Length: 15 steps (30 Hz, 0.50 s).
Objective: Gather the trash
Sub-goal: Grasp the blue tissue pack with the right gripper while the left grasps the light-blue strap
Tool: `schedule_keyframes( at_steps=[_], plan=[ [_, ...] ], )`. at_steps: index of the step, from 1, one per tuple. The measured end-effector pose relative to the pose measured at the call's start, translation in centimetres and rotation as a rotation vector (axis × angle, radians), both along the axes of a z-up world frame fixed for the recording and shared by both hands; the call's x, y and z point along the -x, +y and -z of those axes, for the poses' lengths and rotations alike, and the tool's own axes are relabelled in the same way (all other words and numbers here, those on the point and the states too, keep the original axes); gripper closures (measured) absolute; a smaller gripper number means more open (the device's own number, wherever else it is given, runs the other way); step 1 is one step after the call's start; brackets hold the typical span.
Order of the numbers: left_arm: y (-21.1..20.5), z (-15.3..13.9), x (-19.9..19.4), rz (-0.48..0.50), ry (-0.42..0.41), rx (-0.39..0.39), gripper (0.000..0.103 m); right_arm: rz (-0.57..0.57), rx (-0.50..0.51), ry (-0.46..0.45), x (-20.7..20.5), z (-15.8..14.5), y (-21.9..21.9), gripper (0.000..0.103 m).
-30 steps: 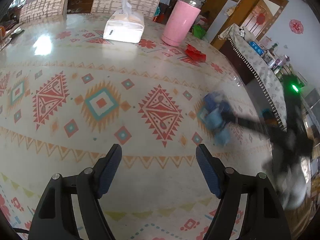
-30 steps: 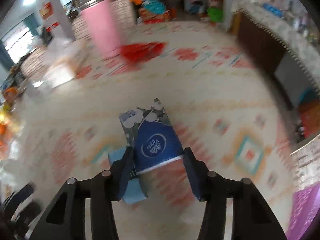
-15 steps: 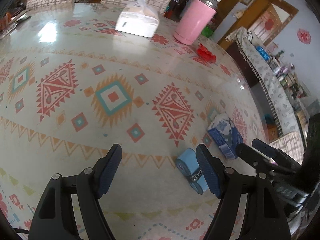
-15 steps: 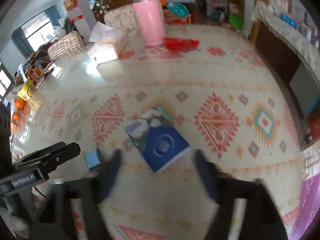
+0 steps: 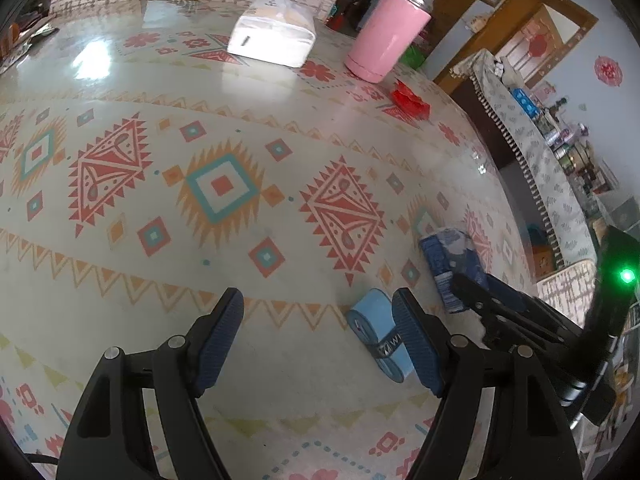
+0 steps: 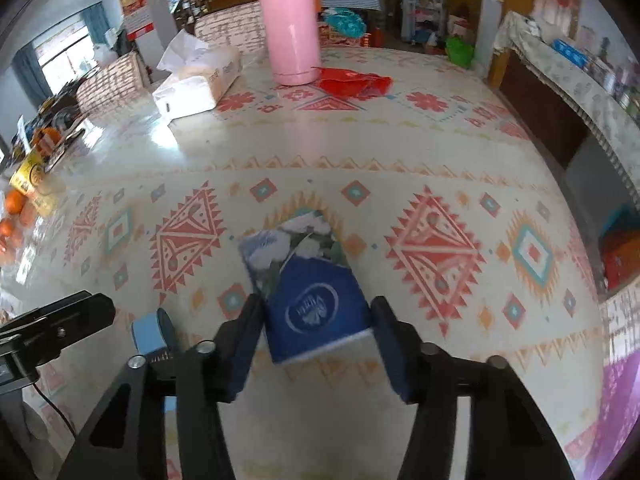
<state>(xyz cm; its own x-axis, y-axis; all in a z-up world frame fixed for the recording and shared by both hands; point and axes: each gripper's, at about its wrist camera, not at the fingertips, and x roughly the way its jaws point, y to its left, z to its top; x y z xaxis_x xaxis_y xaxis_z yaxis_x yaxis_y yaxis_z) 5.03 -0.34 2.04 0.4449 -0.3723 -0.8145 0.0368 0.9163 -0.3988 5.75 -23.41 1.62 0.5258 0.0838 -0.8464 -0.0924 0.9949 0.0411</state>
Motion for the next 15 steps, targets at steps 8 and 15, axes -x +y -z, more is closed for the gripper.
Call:
schedule_keyframes(
  at_steps=[8,15],
  plan=[
    [-3.6,0.1,0.9,0.141,-0.008,-0.068,0.027,0.094,-0.059,0.014,6.2,-0.1,-5.4,0.047],
    [-6.5,0.7,1.6,0.185,-0.061,-0.184,0.030,0.155,-0.096,-0.038,10.8,0.1,-6.9,0.047]
  ],
)
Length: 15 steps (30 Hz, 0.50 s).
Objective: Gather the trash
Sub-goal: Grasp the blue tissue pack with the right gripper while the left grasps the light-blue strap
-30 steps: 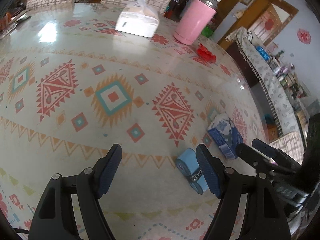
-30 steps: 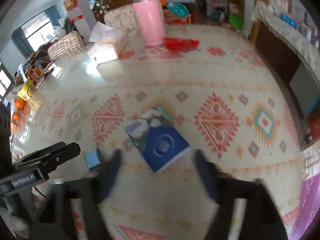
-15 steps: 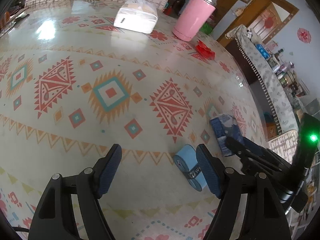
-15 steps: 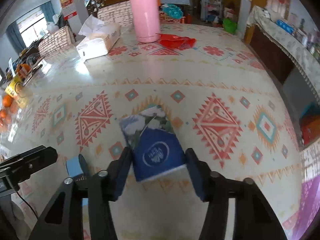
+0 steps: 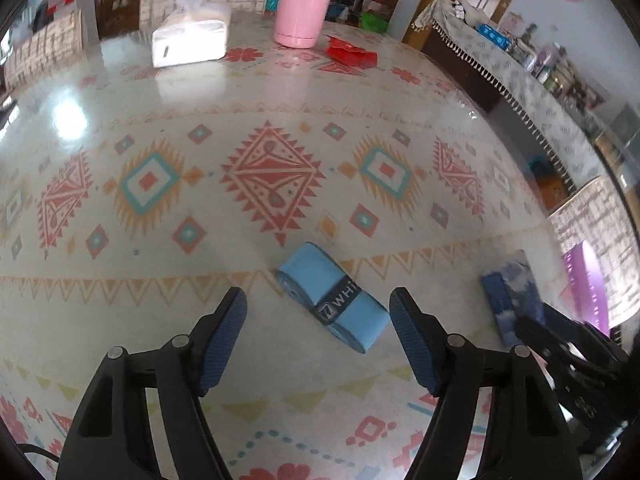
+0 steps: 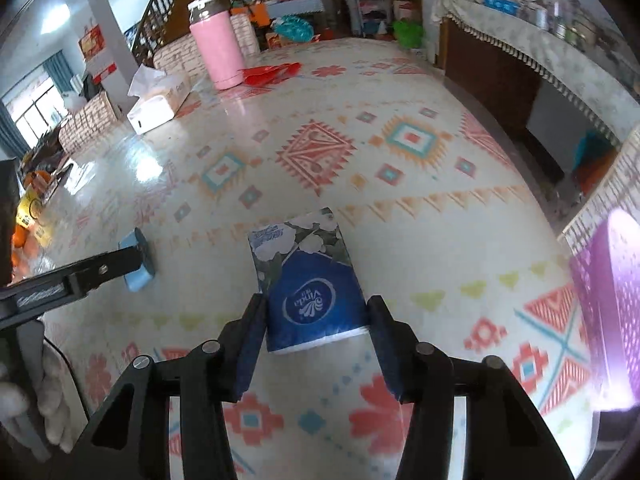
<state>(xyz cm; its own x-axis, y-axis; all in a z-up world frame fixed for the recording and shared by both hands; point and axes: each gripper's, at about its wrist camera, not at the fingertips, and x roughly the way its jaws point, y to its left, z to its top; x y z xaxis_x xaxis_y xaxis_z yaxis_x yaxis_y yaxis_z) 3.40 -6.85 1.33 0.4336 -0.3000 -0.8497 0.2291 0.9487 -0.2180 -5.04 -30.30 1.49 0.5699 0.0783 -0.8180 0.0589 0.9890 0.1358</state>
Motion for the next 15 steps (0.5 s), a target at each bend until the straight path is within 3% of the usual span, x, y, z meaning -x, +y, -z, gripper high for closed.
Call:
schedule_keyframes(
  at_steps=[2,6,15],
  plan=[
    [-0.4,0.1,0.1,0.005,-0.027,-0.009,0.030,0.013,-0.012,-0.013,0.9,0.1,-0.2,0.047],
    [-1.4,0.0,0.5,0.087,-0.074,-0.005,0.070,0.029,-0.020,-0.034,2.3,0.1,-0.2,0.047],
    [0.0,0.0,0.2,0.063,-0.042,0.025,0.070,0.034,0.047,-0.071,5.2,0.1,1.0,0.048]
  ],
)
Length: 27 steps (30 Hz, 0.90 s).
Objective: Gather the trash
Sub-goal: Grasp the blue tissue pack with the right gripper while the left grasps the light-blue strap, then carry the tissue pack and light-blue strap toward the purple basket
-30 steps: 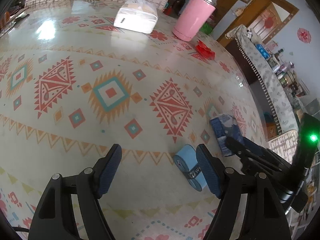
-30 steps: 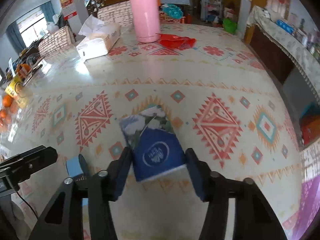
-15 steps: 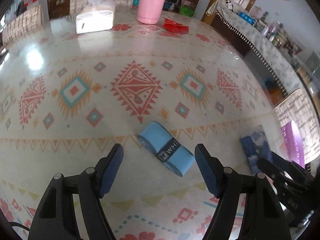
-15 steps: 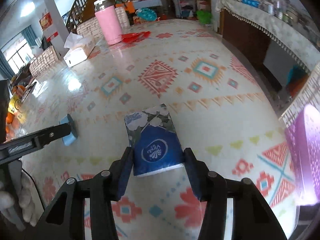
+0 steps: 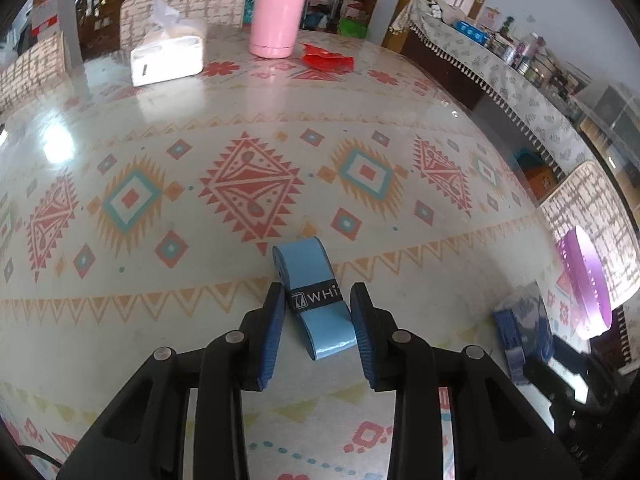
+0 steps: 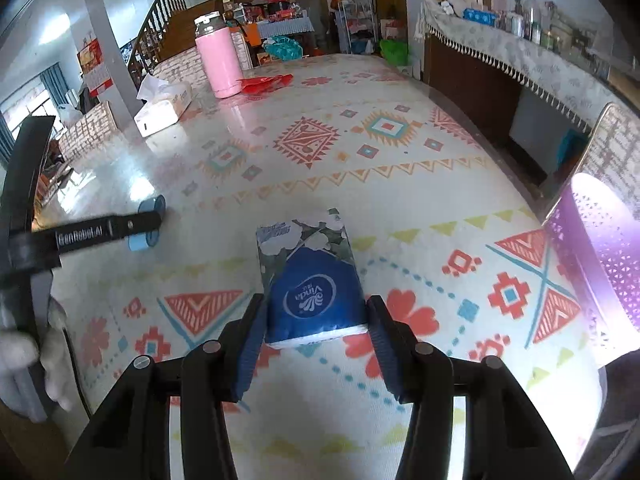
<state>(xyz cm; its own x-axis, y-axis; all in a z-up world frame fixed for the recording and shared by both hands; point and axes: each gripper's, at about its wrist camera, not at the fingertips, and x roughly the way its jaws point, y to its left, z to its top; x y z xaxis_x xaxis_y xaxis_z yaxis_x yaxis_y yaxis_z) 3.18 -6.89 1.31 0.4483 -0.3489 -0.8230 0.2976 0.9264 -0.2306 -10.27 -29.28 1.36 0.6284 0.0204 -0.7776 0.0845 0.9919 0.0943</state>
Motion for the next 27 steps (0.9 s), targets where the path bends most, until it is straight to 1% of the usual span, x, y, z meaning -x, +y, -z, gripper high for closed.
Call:
schedule_keyframes(
  at_steps=[2,4,6,7,8,9,10,13,15,16,17,18,19,20,22,24,25,27],
  plan=[
    [-0.2,0.0,0.1,0.004,-0.006,-0.009,0.070,-0.002,-0.007,-0.003,0.4,0.1,0.0,0.048],
    [-0.6,0.0,0.3,0.011,-0.017,-0.016,0.064,-0.002,-0.019,-0.003,0.7,0.0,-0.2,0.048],
    [-0.9,0.0,0.6,0.011,-0.031,-0.036,0.064,0.000,-0.029,-0.009,1.4,-0.3,-0.5,0.051],
    [-1.0,0.0,0.6,0.010,-0.031,-0.041,0.071,0.000,-0.033,-0.015,1.7,-0.6,-0.6,0.054],
    [-0.8,-0.1,0.7,0.006,-0.027,-0.033,0.073,0.000,-0.035,-0.024,2.2,-0.9,-0.7,0.063],
    [-0.6,-0.4,0.9,-0.003,-0.036,-0.027,0.078,0.000,-0.034,-0.032,2.9,-1.2,-0.9,0.070],
    [-0.5,-0.7,1.1,-0.013,-0.055,-0.031,0.078,0.002,-0.032,-0.039,3.5,-1.4,-1.1,0.076],
    [-0.3,-2.0,1.8,-0.039,-0.123,-0.040,0.078,0.003,-0.032,-0.042,4.6,-1.4,-1.8,0.076],
    [-0.1,-2.2,2.0,-0.036,-0.107,-0.009,0.078,-0.006,-0.047,-0.026,4.7,-1.0,-2.2,0.076],
    [0.1,-2.3,2.2,-0.035,-0.098,0.005,0.078,-0.003,-0.051,-0.025,4.8,-0.8,-2.5,0.069],
    [0.3,-2.5,2.6,-0.034,-0.094,0.019,0.078,-0.004,-0.051,-0.029,4.8,-0.8,-2.5,0.052],
    [0.5,-2.8,3.3,-0.036,-0.099,0.024,0.078,-0.009,-0.051,-0.039,4.7,-0.9,-2.6,0.041],
    [0.7,-3.0,3.9,-0.040,-0.104,0.027,0.078,-0.015,-0.050,-0.053,4.5,-1.0,-2.6,0.022],
    [0.9,-3.2,4.4,-0.042,-0.105,0.033,0.078,-0.019,-0.042,-0.068,4.0,-1.2,-2.4,0.018],
    [1.2,-3.9,5.5,-0.045,-0.107,0.040,0.078,-0.041,-0.032,-0.057,2.6,-1.1,-1.8,0.018],
    [1.4,-4.6,6.7,-0.055,-0.125,0.018,0.078,-0.066,-0.013,-0.036,1.1,-0.8,-0.9,0.018],
    [1.4,-4.9,7.1,-0.058,-0.133,0.007,0.078,-0.079,0.016,-0.013,0.0,-0.3,-0.1,0.018],
    [1.4,-5.6,8.2,-0.060,-0.159,-0.020,0.078,-0.097,0.056,0.016,-1.0,0.5,1.1,0.026]
  ],
)
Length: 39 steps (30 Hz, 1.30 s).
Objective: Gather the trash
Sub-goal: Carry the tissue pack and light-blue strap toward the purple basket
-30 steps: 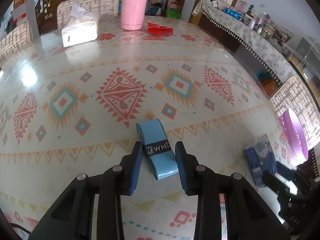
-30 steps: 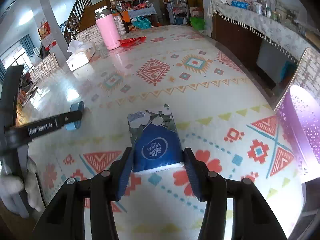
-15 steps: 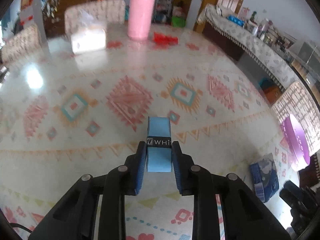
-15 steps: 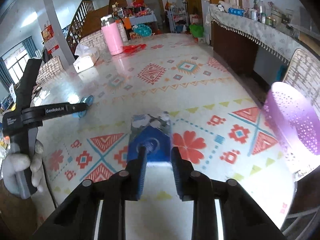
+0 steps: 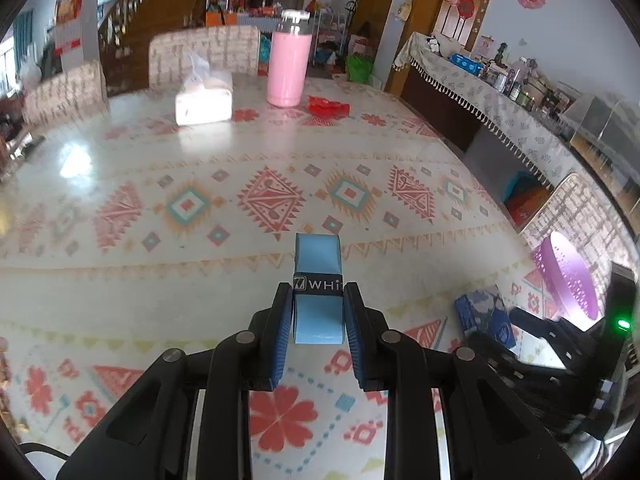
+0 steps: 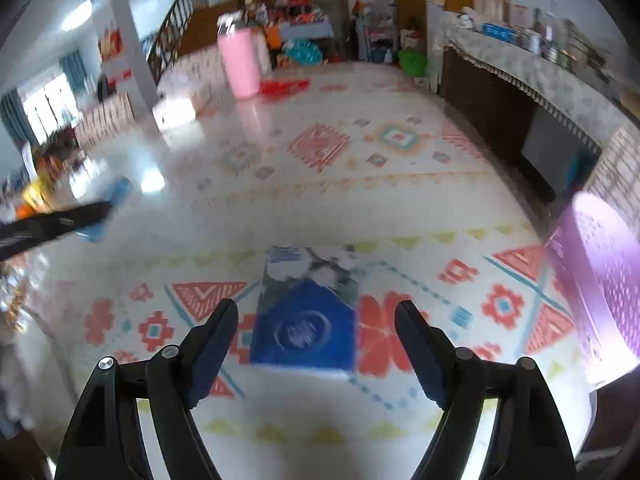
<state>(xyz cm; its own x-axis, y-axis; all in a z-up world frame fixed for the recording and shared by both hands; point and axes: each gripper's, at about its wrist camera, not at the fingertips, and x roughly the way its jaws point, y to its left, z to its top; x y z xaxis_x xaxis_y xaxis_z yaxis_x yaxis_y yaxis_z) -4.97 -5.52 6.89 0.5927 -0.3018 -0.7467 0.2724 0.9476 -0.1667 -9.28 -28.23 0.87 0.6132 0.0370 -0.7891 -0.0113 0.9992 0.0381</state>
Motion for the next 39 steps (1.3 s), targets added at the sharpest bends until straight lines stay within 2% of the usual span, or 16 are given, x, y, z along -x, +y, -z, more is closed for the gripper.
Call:
schedule_keyframes(
  at_steps=[1,2,5,10,19,24,39],
  plan=[
    [-0.1,-0.4,0.5,0.002,-0.015,-0.014,0.078,-0.003,0.013,0.008,-0.2,0.3,0.2,0.041],
    [-0.3,-0.8,1.1,0.007,-0.034,-0.033,0.078,0.000,0.033,0.012,-0.2,0.4,0.4,0.046],
    [-1.1,-1.5,2.2,0.031,-0.070,-0.065,0.078,0.004,0.035,-0.026,0.7,0.0,0.2,0.048],
    [-3.0,-2.2,3.3,0.089,-0.082,-0.073,0.078,0.042,-0.009,-0.077,2.7,-1.4,-2.0,0.048],
    [-8.5,-3.2,5.6,0.158,-0.192,-0.205,0.078,0.124,-0.097,-0.153,6.8,-4.2,-7.1,0.048],
    [-11.2,-3.8,6.2,0.197,-0.226,-0.236,0.078,0.167,-0.120,-0.188,8.4,-5.0,-9.3,0.048],
    [-17.6,-3.4,6.6,0.269,-0.229,-0.276,0.078,0.289,-0.180,-0.228,11.3,-5.5,-16.8,0.048]
  ],
)
